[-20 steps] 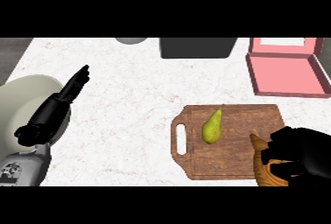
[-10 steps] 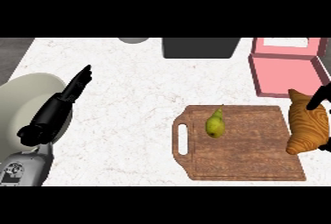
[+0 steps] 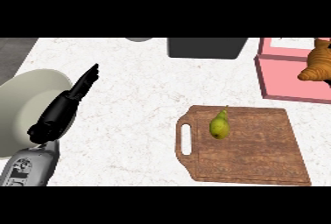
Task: Pick the croissant from the cutting board and place it in the cardboard box
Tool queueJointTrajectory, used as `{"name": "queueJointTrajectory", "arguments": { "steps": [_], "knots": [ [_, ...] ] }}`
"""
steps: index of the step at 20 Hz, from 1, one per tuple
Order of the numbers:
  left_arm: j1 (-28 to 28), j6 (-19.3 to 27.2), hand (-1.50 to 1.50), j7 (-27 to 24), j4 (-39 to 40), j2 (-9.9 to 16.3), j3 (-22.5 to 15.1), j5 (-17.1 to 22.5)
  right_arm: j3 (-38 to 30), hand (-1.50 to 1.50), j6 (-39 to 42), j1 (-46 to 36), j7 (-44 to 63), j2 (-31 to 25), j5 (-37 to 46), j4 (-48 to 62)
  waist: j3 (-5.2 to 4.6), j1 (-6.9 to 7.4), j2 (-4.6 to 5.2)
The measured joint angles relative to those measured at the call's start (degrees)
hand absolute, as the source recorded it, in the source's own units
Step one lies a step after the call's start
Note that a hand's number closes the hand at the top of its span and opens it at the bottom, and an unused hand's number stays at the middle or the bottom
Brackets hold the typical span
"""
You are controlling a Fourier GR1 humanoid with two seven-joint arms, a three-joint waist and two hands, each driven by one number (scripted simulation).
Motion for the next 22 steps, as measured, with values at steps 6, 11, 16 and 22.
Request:
{"name": "queueJointTrajectory", "arguments": {
  "steps": [6, 11, 16, 22],
  "knots": [
    [-1.75, 0.47, 0.00, -0.20, 1.59, -1.30, -0.50, -0.80, 5.81, 1.50, 2.01, -7.55, -4.89, -1.94, 10.44, 14.41, 0.01, 0.87, 0.42],
    [-2.48, -0.38, 0.00, -0.55, 1.66, -1.02, -0.49, -0.72, 10.23, 1.50, 4.21, -12.73, -10.24, -2.43, 17.40, 26.78, 0.09, 2.10, 0.83],
    [-3.31, -0.30, 0.00, 0.23, 1.04, -1.57, -0.75, -0.84, 14.96, -1.50, 4.22, -16.04, -15.64, -3.19, 24.83, 36.41, 0.14, 2.59, 1.03],
    [-3.67, -0.62, 0.00, 0.38, 1.37, -1.79, -0.69, -0.74, 18.57, -1.50, 3.43, -18.79, -22.89, -2.50, 28.71, 44.29, 0.23, 2.71, 1.21]
  ]
}}
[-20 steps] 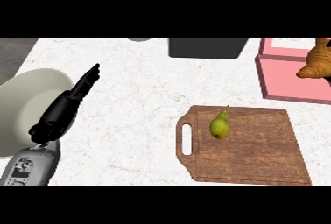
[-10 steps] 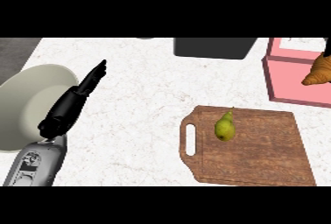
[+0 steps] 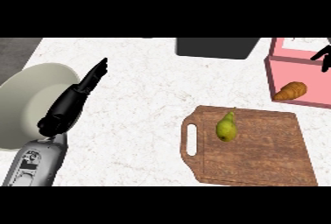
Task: Pick the croissant from the cutting board and place it in the cardboard box
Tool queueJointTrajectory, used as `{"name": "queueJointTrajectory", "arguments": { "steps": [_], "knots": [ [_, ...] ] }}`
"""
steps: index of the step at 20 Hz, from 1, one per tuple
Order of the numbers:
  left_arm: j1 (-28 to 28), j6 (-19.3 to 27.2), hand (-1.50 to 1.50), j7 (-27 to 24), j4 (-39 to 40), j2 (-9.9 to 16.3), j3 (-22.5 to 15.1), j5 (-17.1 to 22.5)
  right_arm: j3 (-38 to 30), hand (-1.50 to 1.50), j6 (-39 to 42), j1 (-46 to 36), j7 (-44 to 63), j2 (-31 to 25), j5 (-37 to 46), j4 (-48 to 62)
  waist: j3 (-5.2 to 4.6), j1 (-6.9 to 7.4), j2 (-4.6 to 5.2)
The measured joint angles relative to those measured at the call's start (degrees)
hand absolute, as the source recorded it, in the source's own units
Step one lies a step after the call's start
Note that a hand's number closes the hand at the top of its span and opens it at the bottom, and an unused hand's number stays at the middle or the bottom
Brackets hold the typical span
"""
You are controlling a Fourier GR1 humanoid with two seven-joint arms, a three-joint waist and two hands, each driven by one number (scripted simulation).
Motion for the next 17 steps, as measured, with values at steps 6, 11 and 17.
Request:
{"name": "queueJointTrajectory", "arguments": {
  "steps": [6, 11, 17],
  "knots": [
    [0.78, 0.30, 0.00, -0.23, -0.26, -0.11, 0.01, -0.31, -5.63, -1.50, 1.19, -1.68, -3.33, 3.51, -8.80, 4.38, 0.13, -0.40, -0.21],
    [1.07, 0.18, 0.00, -0.30, -0.44, -0.09, -0.05, -0.33, -14.42, -1.50, 7.95, -3.64, 1.71, 7.18, -21.04, 10.22, 0.14, -0.60, -0.32],
    [0.78, 0.25, 0.00, -0.77, -0.19, -0.10, 0.13, -0.43, -22.93, -1.50, 15.71, -7.81, 12.34, 6.39, -31.13, 17.39, 0.14, -0.04, 0.25]
  ]
}}
